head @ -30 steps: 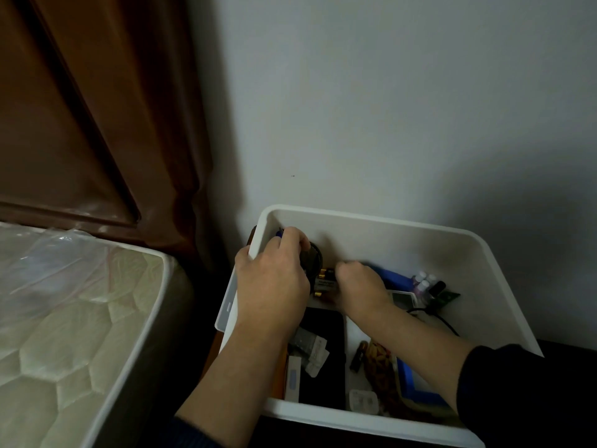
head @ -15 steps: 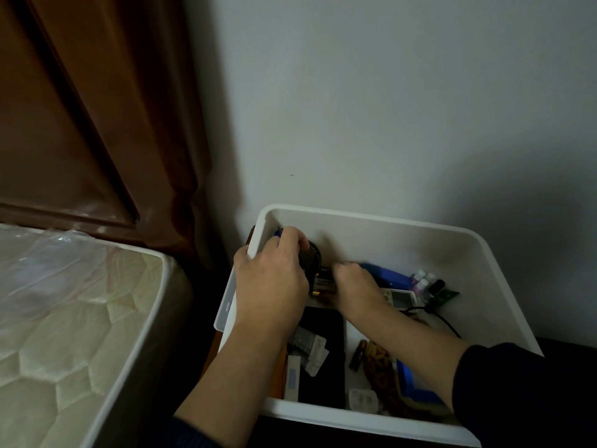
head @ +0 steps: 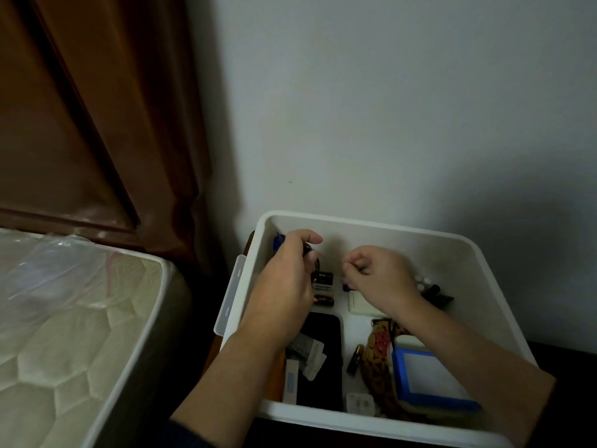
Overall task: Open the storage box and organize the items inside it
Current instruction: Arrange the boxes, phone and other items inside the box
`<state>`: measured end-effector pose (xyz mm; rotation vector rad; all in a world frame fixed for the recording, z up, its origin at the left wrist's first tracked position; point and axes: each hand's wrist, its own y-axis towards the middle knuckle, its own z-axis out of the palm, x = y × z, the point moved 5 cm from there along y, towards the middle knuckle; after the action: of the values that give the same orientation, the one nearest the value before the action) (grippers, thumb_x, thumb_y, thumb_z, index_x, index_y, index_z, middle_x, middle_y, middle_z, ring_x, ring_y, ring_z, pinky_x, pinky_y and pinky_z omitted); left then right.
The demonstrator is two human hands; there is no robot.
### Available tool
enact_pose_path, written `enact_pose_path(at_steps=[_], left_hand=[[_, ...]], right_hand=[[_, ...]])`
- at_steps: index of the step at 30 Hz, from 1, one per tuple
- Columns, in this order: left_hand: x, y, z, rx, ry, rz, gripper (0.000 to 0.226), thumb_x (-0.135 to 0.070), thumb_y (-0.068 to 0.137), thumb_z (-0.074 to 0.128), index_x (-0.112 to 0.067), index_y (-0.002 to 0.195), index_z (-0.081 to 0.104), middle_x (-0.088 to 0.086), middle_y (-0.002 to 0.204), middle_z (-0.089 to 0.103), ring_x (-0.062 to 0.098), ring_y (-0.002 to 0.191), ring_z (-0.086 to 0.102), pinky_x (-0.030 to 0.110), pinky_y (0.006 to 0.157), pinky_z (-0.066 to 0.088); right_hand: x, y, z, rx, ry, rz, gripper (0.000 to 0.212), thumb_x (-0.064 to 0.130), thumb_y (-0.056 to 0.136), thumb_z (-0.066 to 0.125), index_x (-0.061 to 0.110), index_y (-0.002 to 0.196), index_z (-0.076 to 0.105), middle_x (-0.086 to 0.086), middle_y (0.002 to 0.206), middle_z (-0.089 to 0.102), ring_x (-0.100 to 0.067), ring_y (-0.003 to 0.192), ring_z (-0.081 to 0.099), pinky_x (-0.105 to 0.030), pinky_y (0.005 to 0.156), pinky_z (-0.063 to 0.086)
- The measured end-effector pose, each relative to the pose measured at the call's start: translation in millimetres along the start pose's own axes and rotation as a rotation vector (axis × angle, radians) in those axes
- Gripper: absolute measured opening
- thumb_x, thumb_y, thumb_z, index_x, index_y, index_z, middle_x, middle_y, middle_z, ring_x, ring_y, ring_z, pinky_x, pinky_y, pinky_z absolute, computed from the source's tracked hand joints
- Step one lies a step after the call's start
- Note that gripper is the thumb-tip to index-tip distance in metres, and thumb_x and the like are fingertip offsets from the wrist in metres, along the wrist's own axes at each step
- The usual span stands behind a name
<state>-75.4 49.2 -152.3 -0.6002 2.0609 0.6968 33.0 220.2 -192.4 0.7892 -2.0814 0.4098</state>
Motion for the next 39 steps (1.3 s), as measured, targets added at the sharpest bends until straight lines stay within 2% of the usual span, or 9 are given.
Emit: enact_pose_path(at_steps=[3, 11, 17, 24, 26, 29, 33, 36, 39], left_hand=[[4, -1, 11, 0.201, -0.057, -0.024, 0.072, 0.009, 0.098, 0.048, -0.040, 0.148, 0.032, -0.014, 0.114, 0.059, -0.005, 0.114, 0.057, 0.012, 0.097, 0.046], [9, -4, 24, 0.352, -0.176, -0.065, 0.075, -0.023, 0.105, 0.061, -0.052, 0.157, 0.014, -0.017, 0.099, 0.076, -0.002, 0.098, 0.072, 0.025, 0.093, 0.055], [6, -4, 22, 0.353, -0.211, -0.023, 0.077, -0.029, 0.103, 0.067, -0.054, 0.155, 0.017, -0.025, 0.107, 0.074, -0.005, 0.091, 0.073, 0.010, 0.080, 0.053], [5, -3, 12, 0.204, -0.171, -0.033, 0.058, -0.032, 0.105, 0.061, -0.048, 0.150, 0.028, -0.002, 0.085, 0.075, 0.012, 0.076, 0.075, 0.034, 0.071, 0.062], [5, -1, 9, 0.127, -0.167, -0.051, 0.046, -0.030, 0.107, 0.058, -0.044, 0.144, 0.035, -0.008, 0.083, 0.073, 0.012, 0.072, 0.073, 0.030, 0.065, 0.060], [5, 2, 1, -0.049, -0.139, -0.049, 0.032, -0.023, 0.109, 0.054, -0.044, 0.128, 0.041, -0.011, 0.086, 0.069, 0.001, 0.078, 0.068, 0.017, 0.063, 0.051], [7, 3, -3, -0.153, -0.087, -0.052, 0.026, -0.027, 0.110, 0.050, -0.047, 0.123, 0.041, -0.013, 0.090, 0.063, -0.005, 0.085, 0.064, 0.022, 0.065, 0.052], [8, 2, -3, -0.156, -0.085, -0.055, 0.023, -0.028, 0.110, 0.049, -0.046, 0.123, 0.043, -0.015, 0.086, 0.063, -0.004, 0.084, 0.065, 0.022, 0.064, 0.052], [9, 2, -3, -0.157, -0.066, -0.057, 0.020, -0.029, 0.111, 0.048, -0.044, 0.124, 0.044, -0.015, 0.089, 0.063, -0.005, 0.086, 0.065, 0.020, 0.062, 0.053]], right_hand=[[15, -17, -16, 0.054, 0.292, 0.053, 0.012, 0.009, 0.100, 0.070, 0.019, 0.106, 0.073, -0.008, 0.106, 0.074, -0.024, 0.075, 0.080, -0.034, 0.069, 0.067], [44, -49, -20, 0.266, 0.483, 0.018, 0.028, 0.022, 0.100, 0.071, 0.035, 0.124, 0.076, 0.005, 0.117, 0.077, -0.019, 0.092, 0.076, -0.036, 0.072, 0.064], [43, -49, -5, 0.340, 0.558, 0.090, 0.024, 0.028, 0.102, 0.070, 0.033, 0.124, 0.077, -0.010, 0.095, 0.078, -0.021, 0.083, 0.072, -0.035, 0.072, 0.060], [26, -45, 4, 0.244, 0.719, 0.146, 0.031, 0.038, 0.092, 0.077, 0.019, 0.116, 0.079, -0.006, 0.092, 0.076, -0.018, 0.083, 0.071, -0.033, 0.075, 0.061], [16, -43, 3, 0.201, 0.724, 0.174, 0.034, 0.036, 0.094, 0.076, 0.012, 0.118, 0.076, -0.009, 0.096, 0.078, -0.022, 0.085, 0.074, -0.036, 0.078, 0.063], [5, -37, -3, 0.117, 0.647, 0.177, 0.019, 0.022, 0.098, 0.075, 0.011, 0.114, 0.075, -0.011, 0.101, 0.080, -0.026, 0.089, 0.079, -0.032, 0.077, 0.064], [-11, -25, -5, 0.044, 0.174, 0.123, 0.011, 0.020, 0.089, 0.083, 0.028, 0.093, 0.076, 0.000, 0.089, 0.079, -0.013, 0.081, 0.077, -0.031, 0.075, 0.064], [-11, -16, 10, 0.126, -0.219, -0.035, 0.018, 0.022, 0.084, 0.084, 0.034, 0.084, 0.070, 0.009, 0.084, 0.071, -0.004, 0.076, 0.068, -0.020, 0.070, 0.056], [-13, -9, 27, 0.221, -0.425, -0.117, 0.020, 0.019, 0.087, 0.080, 0.034, 0.086, 0.066, 0.010, 0.086, 0.071, -0.009, 0.079, 0.068, -0.030, 0.075, 0.059]])
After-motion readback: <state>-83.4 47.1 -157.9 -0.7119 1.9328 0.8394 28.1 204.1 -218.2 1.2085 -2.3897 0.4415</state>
